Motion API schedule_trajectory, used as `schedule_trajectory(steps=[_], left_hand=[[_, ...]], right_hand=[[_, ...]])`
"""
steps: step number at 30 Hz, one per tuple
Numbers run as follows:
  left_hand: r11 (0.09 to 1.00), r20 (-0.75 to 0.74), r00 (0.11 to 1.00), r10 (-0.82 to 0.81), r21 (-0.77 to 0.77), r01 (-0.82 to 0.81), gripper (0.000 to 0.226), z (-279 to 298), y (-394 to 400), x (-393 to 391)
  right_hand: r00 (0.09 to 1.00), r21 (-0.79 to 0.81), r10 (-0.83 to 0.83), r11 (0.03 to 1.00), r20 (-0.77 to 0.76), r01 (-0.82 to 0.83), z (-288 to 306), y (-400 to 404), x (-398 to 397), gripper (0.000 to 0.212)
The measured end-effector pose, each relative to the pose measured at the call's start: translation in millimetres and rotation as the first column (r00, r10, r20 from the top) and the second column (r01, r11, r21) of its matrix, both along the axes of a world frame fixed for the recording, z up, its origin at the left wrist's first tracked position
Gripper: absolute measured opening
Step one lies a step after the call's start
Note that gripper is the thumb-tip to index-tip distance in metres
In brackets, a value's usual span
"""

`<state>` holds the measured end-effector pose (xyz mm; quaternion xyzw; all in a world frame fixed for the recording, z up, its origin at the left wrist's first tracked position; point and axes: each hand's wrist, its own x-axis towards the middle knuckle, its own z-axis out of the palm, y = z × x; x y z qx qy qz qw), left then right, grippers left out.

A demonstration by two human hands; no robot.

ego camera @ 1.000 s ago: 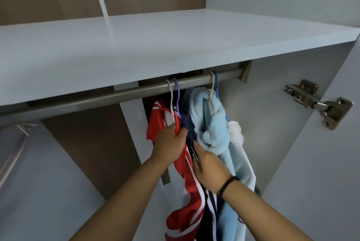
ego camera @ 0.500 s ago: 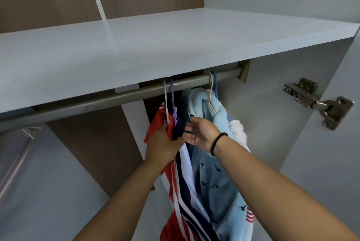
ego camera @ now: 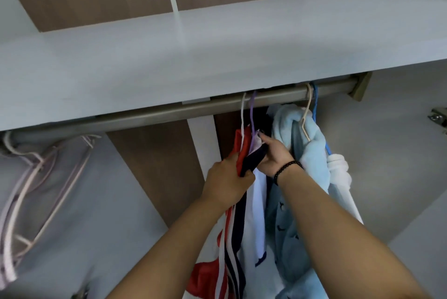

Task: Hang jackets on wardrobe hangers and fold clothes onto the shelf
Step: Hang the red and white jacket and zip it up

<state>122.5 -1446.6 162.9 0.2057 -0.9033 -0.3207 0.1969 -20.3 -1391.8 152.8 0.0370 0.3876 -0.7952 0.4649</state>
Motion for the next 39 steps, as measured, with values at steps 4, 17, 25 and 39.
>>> schedule_trajectory(steps=[4, 17, 25, 39], left_hand=[[1.000, 0.008, 1.000, 0.005, -0.009, -0.005, 0.034, -1.2, -4.3, -0.1], [0.998, -0.010, 1.000, -0.010, 0.061, 0.010, 0.045, -5.6, 2.3, 1.0], [0.998, -0.030, 0.998, -0.061, 0.019, 0.062, 0.051, -2.4, 2.5, -4.5], [0.994, 0.043, 0.993, -0.113, 0.019, 0.112, 0.025, 0.2, 27.8, -43.0]], right_hand=[[0.973, 0.256, 0.051, 0.967, -0.223, 0.008, 13.1, -14.9, -23.3, 0.037], [0.961, 0.432, 0.229, 0.891, -0.158, -0.141, 22.9, -7.9, -39.2, 0.040], [0.233, 0.250, 0.134, 0.761, -0.963, 0.598, 26.2, 47.2, -0.5, 0.022], [0.298, 0.560, 0.483, 0.607, -0.824, 0.565, 4.0, 138.0, 13.6, 0.084]])
